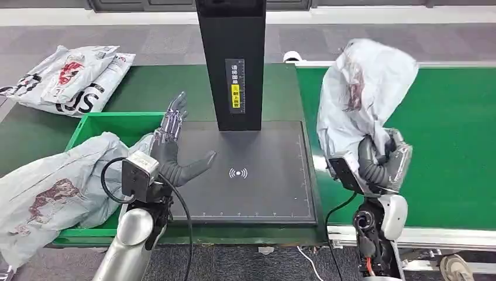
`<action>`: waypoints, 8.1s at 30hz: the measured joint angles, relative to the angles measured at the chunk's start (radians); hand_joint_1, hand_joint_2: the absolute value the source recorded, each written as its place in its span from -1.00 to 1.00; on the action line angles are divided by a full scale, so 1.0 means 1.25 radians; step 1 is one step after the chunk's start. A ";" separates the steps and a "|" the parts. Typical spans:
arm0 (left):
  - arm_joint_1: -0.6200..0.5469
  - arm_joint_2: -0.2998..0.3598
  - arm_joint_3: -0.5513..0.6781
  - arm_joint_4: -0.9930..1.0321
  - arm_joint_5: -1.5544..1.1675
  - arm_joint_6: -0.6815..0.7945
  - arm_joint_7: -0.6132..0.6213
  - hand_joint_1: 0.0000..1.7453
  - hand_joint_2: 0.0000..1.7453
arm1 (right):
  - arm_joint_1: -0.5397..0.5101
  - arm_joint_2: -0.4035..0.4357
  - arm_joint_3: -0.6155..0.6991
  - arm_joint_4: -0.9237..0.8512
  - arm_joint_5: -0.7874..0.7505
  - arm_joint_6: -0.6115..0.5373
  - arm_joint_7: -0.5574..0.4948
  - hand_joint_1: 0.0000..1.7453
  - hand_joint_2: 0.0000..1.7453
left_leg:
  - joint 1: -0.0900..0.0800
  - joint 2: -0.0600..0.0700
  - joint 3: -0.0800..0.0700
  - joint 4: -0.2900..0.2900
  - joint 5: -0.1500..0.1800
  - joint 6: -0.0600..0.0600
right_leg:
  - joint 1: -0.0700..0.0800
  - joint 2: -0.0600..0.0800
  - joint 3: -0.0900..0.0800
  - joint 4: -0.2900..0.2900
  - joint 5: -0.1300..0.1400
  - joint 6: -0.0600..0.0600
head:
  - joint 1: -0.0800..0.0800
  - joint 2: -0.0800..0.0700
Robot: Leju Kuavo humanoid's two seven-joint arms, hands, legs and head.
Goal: Moved the parcel from conveyor to table for the left to box.
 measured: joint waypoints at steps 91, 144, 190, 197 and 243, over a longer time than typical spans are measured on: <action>-0.030 0.003 -0.011 0.053 -0.152 0.139 0.026 -1.00 1.00 | 0.135 -0.026 0.312 -0.176 -0.194 -0.001 -0.086 -1.00 1.00 | 0.000 0.003 0.000 0.000 0.000 0.000 | 0.000 0.002 -0.001 0.000 0.001 0.000 | 0.000 0.000; -0.234 -0.154 -0.294 0.570 -0.480 0.064 0.041 -1.00 1.00 | 0.125 0.032 0.177 -0.345 -0.194 0.002 -0.049 -1.00 1.00 | -0.001 0.004 0.001 0.000 0.000 0.001 | -0.002 0.002 0.000 0.000 0.002 0.002 | 0.000 0.000; -0.396 -0.204 -0.420 0.940 -0.284 0.060 0.253 1.00 1.00 | 0.044 0.088 0.224 -0.309 -0.178 0.002 -0.009 -1.00 1.00 | -0.001 0.003 0.000 0.000 0.001 0.001 | -0.002 0.002 0.000 0.000 0.002 0.002 | 0.000 0.000; -0.396 -0.204 -0.420 0.948 -0.284 0.060 0.253 1.00 1.00 | 0.044 0.089 0.224 -0.307 -0.178 0.002 -0.009 -1.00 1.00 | -0.001 0.003 0.000 0.000 0.001 0.001 | -0.002 0.002 0.000 0.000 0.002 0.002 | 0.000 0.000; -0.489 -0.190 -0.343 0.883 -0.341 0.309 0.142 1.00 1.00 | 0.040 0.104 0.222 -0.305 -0.190 0.002 -0.076 -1.00 1.00 | -0.001 0.002 0.000 0.000 0.002 0.002 | -0.002 0.001 0.000 0.000 0.002 0.002 | 0.000 0.000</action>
